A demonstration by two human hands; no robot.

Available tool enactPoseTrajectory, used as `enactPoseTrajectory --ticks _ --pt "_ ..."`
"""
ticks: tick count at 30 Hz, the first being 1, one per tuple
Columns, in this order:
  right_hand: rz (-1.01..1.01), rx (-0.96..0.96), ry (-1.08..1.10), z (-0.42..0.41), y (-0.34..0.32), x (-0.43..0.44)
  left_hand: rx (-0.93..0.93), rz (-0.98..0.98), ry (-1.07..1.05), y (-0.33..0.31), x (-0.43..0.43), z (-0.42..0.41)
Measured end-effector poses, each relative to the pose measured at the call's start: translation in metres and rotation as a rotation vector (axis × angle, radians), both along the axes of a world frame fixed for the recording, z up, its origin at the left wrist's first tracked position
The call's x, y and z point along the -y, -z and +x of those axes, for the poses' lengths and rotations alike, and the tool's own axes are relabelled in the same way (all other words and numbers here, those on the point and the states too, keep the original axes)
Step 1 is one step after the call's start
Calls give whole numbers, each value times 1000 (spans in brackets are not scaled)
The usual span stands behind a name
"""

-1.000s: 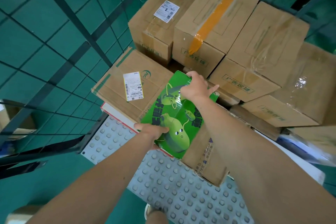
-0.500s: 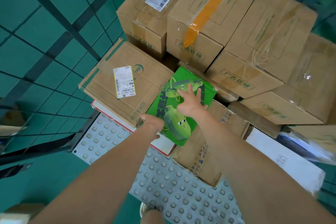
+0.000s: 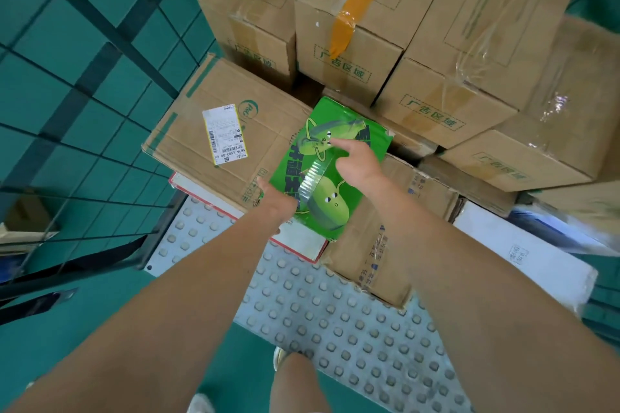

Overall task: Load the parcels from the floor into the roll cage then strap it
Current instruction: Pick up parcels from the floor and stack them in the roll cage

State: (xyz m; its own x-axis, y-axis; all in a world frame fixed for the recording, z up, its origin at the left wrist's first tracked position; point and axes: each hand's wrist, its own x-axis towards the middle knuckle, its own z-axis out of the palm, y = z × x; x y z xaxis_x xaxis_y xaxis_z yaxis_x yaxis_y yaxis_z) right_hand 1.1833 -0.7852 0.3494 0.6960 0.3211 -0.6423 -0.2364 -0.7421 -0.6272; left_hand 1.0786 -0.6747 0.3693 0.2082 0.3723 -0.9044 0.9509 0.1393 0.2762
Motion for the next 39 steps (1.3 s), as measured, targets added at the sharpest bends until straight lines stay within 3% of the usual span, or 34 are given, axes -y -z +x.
enactPoseTrajectory --ticks 8,16,28,39 --pt "99 -33 253 -65 -64 26 174 -39 125 -74 -7 -11" --pt "117 11 657 -130 -146 61 276 -122 356 -142 17 -23" --pt "199 198 1397 -297 -229 111 447 -293 943 -211 109 -90" --pt "168 389 2101 -519 -252 142 565 -385 1627 -233 225 -262"
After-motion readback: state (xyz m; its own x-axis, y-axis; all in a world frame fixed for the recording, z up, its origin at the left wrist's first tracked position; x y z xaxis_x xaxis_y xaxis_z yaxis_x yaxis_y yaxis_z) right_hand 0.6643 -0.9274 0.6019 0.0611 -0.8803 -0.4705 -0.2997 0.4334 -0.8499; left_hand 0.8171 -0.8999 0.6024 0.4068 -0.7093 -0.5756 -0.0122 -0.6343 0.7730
